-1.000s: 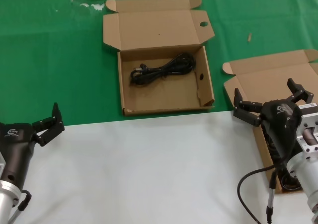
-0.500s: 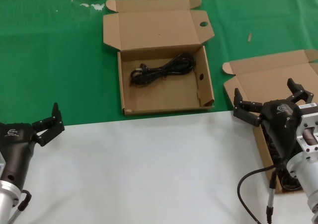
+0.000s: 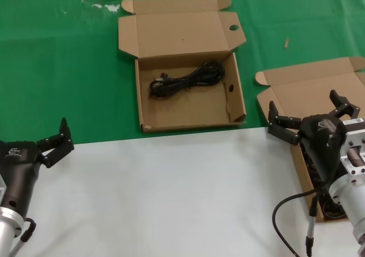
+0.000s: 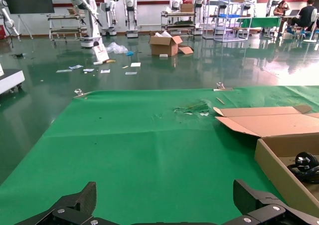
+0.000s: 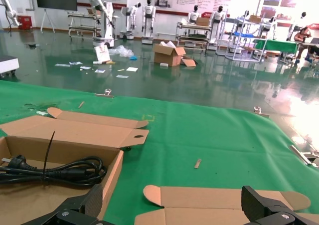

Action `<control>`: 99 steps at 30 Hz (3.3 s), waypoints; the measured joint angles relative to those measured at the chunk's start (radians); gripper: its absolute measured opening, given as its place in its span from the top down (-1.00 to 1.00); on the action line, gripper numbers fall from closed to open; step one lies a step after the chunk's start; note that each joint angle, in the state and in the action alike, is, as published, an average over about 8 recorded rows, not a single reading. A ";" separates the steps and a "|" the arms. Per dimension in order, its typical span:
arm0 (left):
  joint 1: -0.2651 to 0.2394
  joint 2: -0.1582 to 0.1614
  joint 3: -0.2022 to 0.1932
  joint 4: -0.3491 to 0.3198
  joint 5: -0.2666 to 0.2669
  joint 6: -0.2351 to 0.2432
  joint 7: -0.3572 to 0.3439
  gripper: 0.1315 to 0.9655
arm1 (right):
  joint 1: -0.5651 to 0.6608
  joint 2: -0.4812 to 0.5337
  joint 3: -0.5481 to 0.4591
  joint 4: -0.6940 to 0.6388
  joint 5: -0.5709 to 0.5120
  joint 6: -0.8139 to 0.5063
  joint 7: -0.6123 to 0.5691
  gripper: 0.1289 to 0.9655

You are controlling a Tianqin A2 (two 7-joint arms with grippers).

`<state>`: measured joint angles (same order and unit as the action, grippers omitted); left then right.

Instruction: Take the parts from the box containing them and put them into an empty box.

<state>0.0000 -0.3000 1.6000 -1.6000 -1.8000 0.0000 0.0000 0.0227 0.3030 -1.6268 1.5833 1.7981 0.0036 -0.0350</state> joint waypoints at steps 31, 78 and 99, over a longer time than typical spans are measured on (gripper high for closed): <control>0.000 0.000 0.000 0.000 0.000 0.000 0.000 -1.00 | 0.000 0.000 0.000 0.000 0.000 0.000 0.000 -1.00; 0.000 0.000 0.000 0.000 0.000 0.000 0.000 -1.00 | 0.000 0.000 0.000 0.000 0.000 0.000 0.000 -1.00; 0.000 0.000 0.000 0.000 0.000 0.000 0.000 -1.00 | 0.000 0.000 0.000 0.000 0.000 0.000 0.000 -1.00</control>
<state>0.0000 -0.3000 1.6000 -1.6000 -1.8000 0.0000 0.0000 0.0227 0.3030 -1.6268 1.5833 1.7981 0.0036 -0.0350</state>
